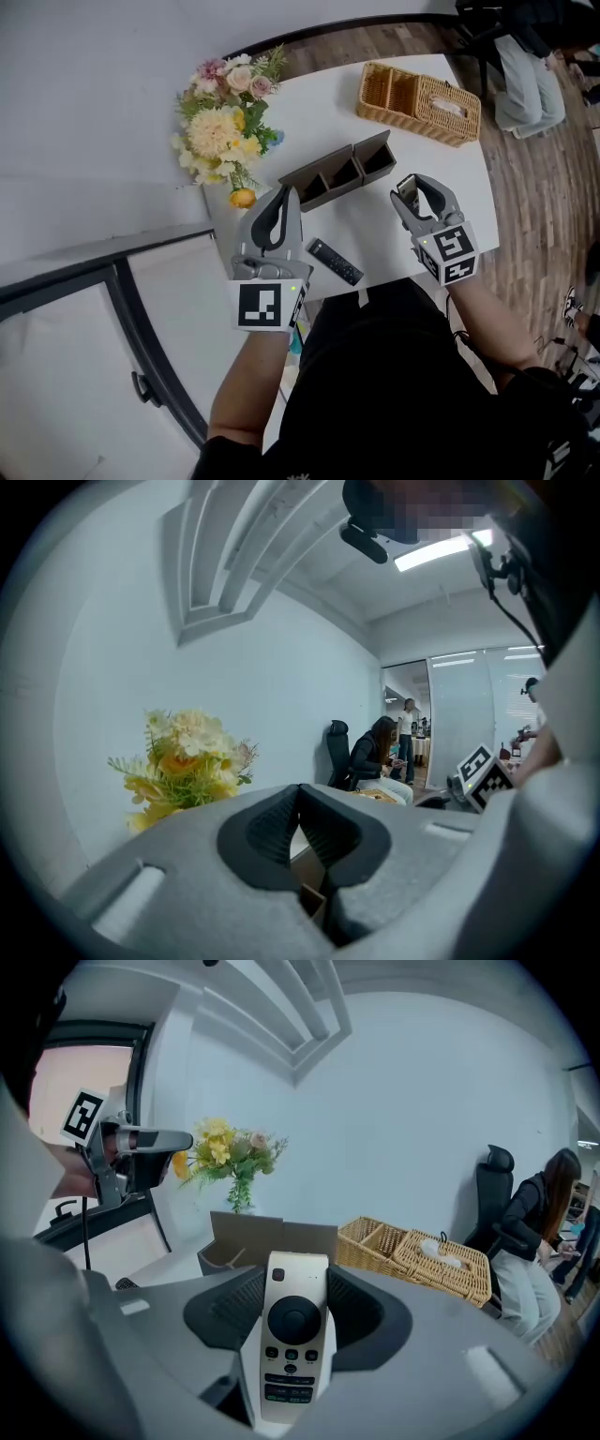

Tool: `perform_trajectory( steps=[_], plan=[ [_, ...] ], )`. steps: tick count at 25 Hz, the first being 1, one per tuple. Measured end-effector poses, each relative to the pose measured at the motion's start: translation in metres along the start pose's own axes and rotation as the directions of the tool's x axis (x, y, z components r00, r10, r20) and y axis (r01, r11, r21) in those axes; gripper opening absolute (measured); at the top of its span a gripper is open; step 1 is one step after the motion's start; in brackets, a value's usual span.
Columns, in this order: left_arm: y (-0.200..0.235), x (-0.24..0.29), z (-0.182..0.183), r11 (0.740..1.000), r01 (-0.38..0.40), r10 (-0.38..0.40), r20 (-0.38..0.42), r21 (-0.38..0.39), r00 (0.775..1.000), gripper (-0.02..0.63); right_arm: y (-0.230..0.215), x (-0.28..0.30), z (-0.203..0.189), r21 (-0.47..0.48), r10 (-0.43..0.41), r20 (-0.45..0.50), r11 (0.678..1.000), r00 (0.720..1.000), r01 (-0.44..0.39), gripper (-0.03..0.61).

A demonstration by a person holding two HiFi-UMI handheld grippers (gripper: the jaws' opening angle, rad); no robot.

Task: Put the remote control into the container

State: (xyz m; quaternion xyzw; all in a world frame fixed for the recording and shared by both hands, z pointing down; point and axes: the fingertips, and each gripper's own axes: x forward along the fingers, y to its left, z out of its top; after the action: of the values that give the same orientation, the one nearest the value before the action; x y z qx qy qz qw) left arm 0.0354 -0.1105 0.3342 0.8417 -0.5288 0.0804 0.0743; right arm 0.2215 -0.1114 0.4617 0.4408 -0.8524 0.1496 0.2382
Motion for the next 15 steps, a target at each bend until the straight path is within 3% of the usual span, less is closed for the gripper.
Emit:
perform_trajectory(
  steps=[15],
  plan=[
    [-0.001, -0.006, 0.045, 0.999, 0.006, -0.009, 0.067, 0.041, 0.998, 0.0, -0.014, -0.002, 0.101, -0.014, -0.032, 0.171, 0.999, 0.985, 0.035, 0.21]
  ],
)
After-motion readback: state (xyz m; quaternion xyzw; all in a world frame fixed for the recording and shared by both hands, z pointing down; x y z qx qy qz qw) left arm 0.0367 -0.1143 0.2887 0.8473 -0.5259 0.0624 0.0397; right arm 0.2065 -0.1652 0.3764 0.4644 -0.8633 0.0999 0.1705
